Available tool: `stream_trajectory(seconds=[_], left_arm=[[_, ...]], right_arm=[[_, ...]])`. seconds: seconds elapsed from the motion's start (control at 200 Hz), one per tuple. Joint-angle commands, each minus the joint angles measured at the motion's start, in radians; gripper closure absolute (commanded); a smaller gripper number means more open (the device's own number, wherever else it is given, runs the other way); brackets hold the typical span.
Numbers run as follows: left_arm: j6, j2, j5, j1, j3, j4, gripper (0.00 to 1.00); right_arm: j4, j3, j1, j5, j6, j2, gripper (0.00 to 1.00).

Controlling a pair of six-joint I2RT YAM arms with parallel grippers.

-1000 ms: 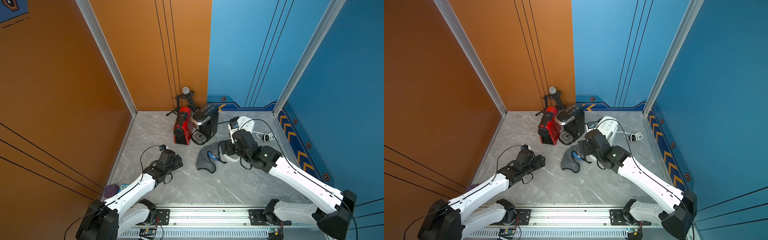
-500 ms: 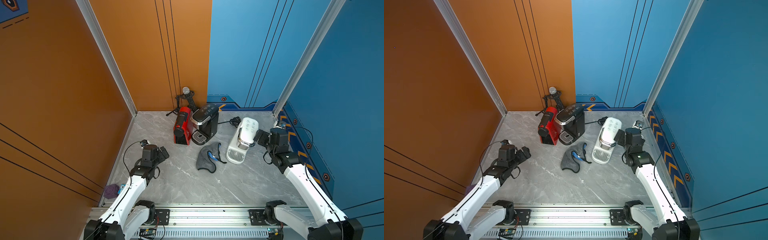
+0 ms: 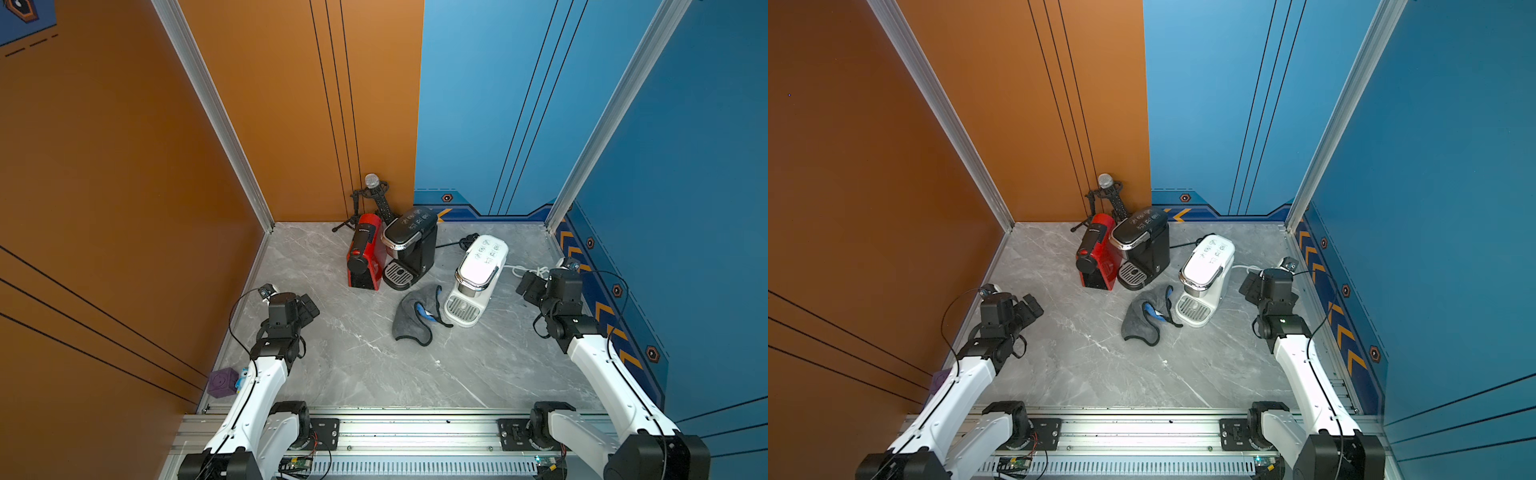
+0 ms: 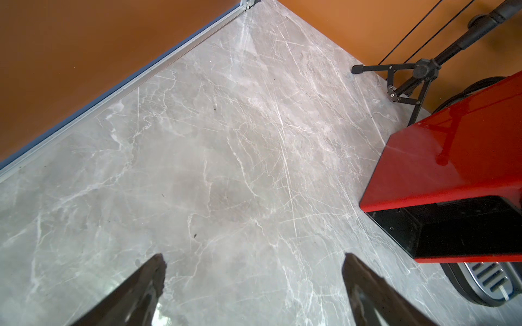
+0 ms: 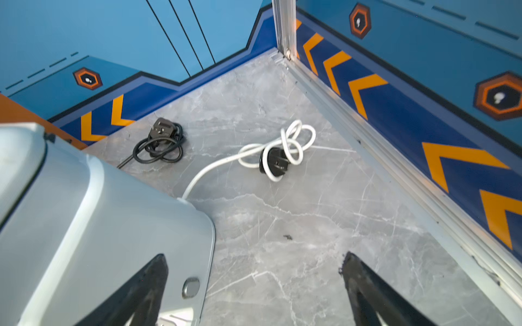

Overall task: Wipe the surface of a coffee machine
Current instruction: Reset both arms

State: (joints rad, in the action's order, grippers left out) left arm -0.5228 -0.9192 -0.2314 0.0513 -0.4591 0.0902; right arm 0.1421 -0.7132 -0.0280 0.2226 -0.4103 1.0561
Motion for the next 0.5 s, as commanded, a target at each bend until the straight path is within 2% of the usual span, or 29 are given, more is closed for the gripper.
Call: stream_trajectory(seconds=[0.0, 0.11, 0.315, 0.445, 0.495], left_arm=[[0.048, -0.042, 0.008, 0.006, 0.072, -0.187, 0.01], [0.082, -0.079, 0.036, 0.015, 0.052, -0.232, 0.02], [0.319, -0.160, -0.042, -0.016, 0.041, -0.366, 0.02], [0.360, -0.214, -0.055, -0.014, 0.112, -0.538, 0.02], [0.366, -0.237, -0.047, -0.016, 0.138, -0.604, 0.02]], right_arm=[[-0.108, 0.044, -0.022, 0.099, 0.031, 0.115, 0.02], [-0.169, 0.062, -0.018, 0.137, 0.014, 0.207, 0.00], [-0.493, 0.166, 0.000, 0.132, 0.136, 0.303, 0.00], [-0.624, 0.205, -0.003, 0.109, 0.195, 0.360, 0.00], [-0.686, 0.230, -0.008, 0.064, 0.206, 0.357, 0.00]])
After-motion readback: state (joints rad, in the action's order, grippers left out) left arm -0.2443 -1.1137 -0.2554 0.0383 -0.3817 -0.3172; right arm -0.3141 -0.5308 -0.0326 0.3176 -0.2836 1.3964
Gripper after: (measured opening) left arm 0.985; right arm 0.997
